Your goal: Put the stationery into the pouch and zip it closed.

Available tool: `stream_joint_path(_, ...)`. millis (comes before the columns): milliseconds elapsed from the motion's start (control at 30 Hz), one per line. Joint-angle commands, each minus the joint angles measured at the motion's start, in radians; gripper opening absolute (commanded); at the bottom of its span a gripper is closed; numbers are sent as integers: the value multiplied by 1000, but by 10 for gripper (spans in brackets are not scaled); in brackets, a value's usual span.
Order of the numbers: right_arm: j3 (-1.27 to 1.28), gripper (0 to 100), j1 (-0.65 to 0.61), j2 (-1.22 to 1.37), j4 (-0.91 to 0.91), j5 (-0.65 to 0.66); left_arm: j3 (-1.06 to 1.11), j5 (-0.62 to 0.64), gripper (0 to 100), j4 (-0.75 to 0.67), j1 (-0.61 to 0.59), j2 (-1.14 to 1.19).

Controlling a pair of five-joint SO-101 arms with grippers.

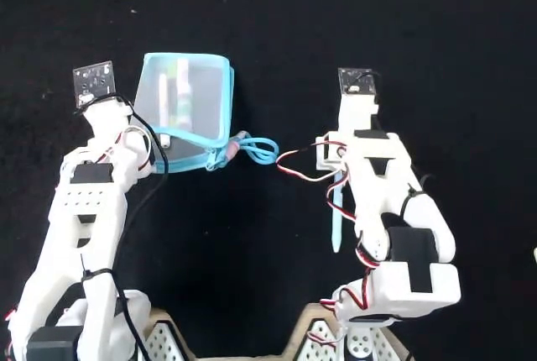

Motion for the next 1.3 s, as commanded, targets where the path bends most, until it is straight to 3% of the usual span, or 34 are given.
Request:
stream_joint_path(0,-2,240,-8,-61,-18,-5,58,11,30,3,-19,15)
stream_joint_path(233,-1,232,-5,-61,-14,-5,58,11,30,3,-24,15)
stream_joint_path(400,-2,6,-5,-61,-18,-11,56,11,30,3,-25,18)
stream_joint_path(467,-4,41,-5,-64,-20,-11,56,9,30,3,-25,20)
stream_joint_path(667,56,10,5,-151,-20,-12,53,9,30,3,-19,21)
stream_joint_path(933,325,10,-106,-625,-41,-6,51,9,30,3,-25,21)
stream_joint_path(1100,390,11,-100,-817,-32,-6,48,9,30,3,-19,21)
stream_joint_path(1267,351,11,-46,-831,2,-5,59,9,30,-35,-21,21)
